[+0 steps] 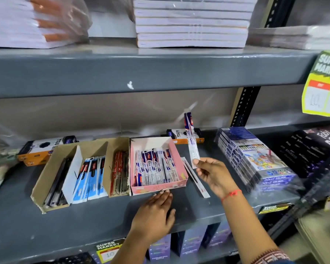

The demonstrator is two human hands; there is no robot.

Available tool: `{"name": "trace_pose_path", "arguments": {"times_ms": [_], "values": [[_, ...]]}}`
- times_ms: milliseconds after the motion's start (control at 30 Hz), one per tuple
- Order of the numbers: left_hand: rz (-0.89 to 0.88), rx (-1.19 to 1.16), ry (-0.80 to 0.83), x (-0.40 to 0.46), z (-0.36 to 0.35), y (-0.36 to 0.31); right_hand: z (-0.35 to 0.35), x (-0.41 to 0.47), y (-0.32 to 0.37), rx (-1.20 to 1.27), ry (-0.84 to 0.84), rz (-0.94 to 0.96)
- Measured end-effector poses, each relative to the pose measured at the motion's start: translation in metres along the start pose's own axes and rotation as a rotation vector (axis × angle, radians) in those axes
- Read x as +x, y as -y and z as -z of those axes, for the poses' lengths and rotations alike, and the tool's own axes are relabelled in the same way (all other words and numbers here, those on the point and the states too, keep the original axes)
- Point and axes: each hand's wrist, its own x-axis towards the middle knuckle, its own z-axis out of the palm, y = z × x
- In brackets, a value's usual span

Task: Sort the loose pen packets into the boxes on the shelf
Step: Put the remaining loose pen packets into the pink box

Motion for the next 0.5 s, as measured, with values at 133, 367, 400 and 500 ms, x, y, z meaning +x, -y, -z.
{"name": "trace_pose_path", "arguments": {"times_ms": [133, 367, 400, 500], "values": [[0.011, -0.043, -0.037, -0.001, 0.002, 0.001, -0.011, -0.027, -0.009, -0.027, 0.106, -0.044], [0.085, -0.077, -0.011, -0.006, 0.008, 0.011, -0.021, -0.056, -0.042, -0.177, 0.139, -0.048], [0.094, -0.062, -0.013, -0.009, 0.009, 0.013, -0.022, -0.058, -0.045, -0.18, 0.141, -0.059], [0.13, -0.033, -0.033, -0.014, 0.01, 0.019, -0.026, -0.06, -0.047, -0.184, 0.138, -0.081]]}}
